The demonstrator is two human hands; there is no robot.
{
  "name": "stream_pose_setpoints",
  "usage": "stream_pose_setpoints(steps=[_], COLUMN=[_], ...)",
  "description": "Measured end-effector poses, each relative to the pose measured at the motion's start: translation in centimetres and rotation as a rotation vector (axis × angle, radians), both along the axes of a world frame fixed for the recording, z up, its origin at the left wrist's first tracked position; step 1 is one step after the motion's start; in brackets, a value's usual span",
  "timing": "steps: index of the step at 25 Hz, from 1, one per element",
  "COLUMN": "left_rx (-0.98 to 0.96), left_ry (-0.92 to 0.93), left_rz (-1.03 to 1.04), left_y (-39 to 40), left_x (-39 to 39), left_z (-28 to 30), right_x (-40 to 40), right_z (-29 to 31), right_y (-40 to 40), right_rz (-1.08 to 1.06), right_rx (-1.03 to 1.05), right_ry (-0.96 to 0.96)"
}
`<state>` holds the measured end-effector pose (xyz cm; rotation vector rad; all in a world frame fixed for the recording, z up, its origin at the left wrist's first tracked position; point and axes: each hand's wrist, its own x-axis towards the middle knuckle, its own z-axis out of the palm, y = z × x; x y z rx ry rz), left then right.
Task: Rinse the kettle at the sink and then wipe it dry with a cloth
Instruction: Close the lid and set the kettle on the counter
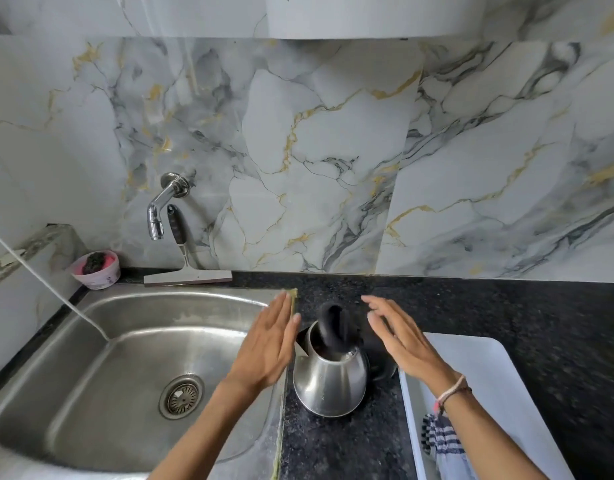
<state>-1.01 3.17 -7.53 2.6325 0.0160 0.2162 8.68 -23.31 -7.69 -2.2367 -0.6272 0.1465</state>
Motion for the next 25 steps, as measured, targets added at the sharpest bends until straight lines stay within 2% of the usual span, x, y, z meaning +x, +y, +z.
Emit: stream_pose_setpoints(steps=[2,4,8,13,16,19,20,21,23,24,25], left_rx=[-0.011,0.011,0.084,0.064,0.098,0.165,0.185,0.196,0.199,0.201,0.197], left_ry=[-0.020,0.083,0.322,0.304,0.326,0.181,0.085,-0.033,-0.303,-0.388,-0.384], left_rz=[0.022,0.026,0.027,0.086,0.072,0.104,0.112,0.110,0.042,-0.007,-0.075], left_y=[-0.5,-1.9,-3.9,-3.7,-4.0,-4.2,-4.8,-5.6,-8.5,-10.6,-13.4], left_x=[2.4,4.9,6.1,6.5,6.1,4.6,3.8,2.7,1.0,0.4,0.1], left_z=[1.9,3.2,0.6,-1.9,-0.7,-0.1,0.0,0.2,0.0,-0.3,-0.5], right_x=[0.9,1.6,1.1,1.4,0.8,-0.3,-0.6,-0.9,-1.1,-1.3,-1.2], right_z=[1.4,2.2,0.3,-0.5,0.3,0.6,0.1,-0.6,-2.3,-3.0,-3.5], right_y=[2.7,6.1,9.0,9.4,9.2,6.4,3.9,1.1,-6.0,-9.6,-12.9], right_rz=[-0.171,-0.275,-0.302,-0.336,-0.308,-0.288,-0.302,-0.313,-0.280,-0.231,-0.172], right_rx=[-0.073,-0.251,-0.575,-0.683,-0.565,-0.023,0.126,0.191,0.117,0.031,-0.081], right_ry=[-0.030,-0.015,0.059,0.067,0.076,-0.003,-0.050,-0.086,-0.045,0.048,0.167])
